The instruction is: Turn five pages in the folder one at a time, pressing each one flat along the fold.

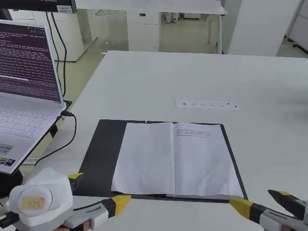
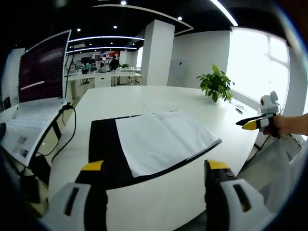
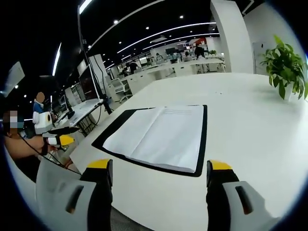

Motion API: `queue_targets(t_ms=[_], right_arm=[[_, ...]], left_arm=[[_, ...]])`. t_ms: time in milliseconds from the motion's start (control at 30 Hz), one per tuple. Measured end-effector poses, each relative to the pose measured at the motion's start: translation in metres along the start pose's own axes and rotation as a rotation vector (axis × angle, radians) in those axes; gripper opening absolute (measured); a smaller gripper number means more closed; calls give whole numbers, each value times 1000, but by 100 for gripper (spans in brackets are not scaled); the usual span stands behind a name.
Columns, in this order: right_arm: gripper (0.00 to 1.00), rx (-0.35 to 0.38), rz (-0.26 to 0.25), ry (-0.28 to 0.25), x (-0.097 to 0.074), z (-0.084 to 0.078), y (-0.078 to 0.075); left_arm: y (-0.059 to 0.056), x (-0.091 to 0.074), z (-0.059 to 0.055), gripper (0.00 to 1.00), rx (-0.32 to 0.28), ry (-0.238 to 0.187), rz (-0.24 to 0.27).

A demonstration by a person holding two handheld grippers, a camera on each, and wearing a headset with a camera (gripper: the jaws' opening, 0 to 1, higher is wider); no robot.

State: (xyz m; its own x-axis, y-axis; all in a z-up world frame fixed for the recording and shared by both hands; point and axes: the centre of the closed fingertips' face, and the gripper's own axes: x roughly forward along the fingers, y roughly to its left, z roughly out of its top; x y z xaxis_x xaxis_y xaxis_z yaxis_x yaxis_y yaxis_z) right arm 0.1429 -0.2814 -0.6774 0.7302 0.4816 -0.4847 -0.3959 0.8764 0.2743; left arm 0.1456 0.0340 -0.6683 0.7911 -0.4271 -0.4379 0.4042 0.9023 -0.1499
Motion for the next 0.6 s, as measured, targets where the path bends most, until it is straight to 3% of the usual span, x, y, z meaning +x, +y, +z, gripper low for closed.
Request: queue_targets(t_ms=[200,300,400,600], right_arm=[[94,-28,-20,-43,-5,9,-2],[95,-34,-21,-40,-6,11,-2],[100,-26,-22,-75,-8,17,-4],[100,-15,-23,-69,-9,16,-6]], left_arm=[[-2,-3,4,97,5,-4,14],[-4,-4,9,98,4,-15,14],[-6,-4,14,99,2,-18,13],[-7,-4,21,99,21,-24,14]])
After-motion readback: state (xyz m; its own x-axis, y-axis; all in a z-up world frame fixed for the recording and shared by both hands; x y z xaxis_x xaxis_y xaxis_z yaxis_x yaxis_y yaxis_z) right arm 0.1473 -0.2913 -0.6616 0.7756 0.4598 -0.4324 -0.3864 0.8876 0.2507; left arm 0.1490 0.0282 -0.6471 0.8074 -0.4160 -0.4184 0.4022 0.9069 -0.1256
